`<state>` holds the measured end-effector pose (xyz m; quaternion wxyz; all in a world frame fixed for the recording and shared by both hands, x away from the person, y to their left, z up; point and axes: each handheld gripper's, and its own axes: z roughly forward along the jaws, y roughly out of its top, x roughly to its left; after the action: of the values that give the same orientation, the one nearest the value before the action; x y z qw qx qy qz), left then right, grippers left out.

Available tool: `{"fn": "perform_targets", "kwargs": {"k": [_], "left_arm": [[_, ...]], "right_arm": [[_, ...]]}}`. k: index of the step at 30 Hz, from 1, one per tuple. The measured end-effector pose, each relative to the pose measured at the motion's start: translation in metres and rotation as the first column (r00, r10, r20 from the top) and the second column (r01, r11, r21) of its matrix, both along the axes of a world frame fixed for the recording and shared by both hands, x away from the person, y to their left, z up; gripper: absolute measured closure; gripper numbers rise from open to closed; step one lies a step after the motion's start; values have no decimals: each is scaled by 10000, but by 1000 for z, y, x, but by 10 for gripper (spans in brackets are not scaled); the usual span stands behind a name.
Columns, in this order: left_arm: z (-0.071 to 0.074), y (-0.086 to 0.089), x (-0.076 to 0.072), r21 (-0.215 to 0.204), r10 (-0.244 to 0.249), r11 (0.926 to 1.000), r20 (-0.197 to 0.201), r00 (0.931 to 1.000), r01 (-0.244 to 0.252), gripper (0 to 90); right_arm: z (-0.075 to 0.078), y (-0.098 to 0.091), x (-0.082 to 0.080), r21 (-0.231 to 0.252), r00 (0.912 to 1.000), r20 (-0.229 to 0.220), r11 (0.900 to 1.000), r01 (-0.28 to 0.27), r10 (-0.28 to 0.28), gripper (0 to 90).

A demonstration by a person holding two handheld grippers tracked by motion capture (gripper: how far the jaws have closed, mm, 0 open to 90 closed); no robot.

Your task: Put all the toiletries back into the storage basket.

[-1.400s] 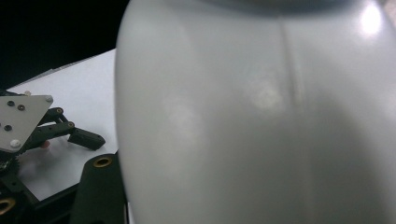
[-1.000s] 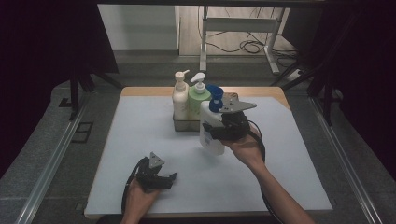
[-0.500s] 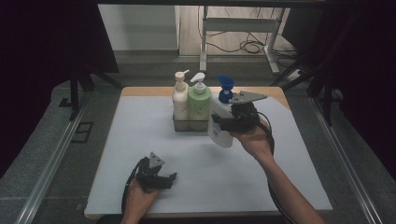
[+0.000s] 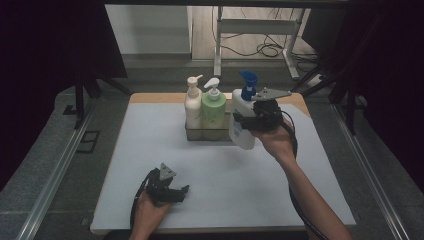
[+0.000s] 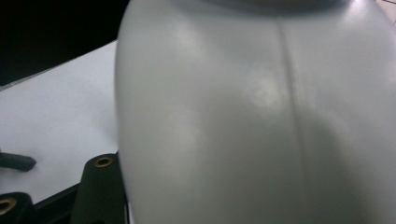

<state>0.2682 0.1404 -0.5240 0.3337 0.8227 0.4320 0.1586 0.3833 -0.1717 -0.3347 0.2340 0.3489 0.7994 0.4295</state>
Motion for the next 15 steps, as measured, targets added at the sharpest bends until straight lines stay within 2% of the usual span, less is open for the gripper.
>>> {"fn": "perform_targets", "kwargs": {"k": [15], "left_arm": [[0, 0, 0, -10, 13, 10000, 1, 10000, -13, 123]], "right_arm": [[3, 0, 23, 141, 9990, 61, 9989, 449, -450, 386]]}}
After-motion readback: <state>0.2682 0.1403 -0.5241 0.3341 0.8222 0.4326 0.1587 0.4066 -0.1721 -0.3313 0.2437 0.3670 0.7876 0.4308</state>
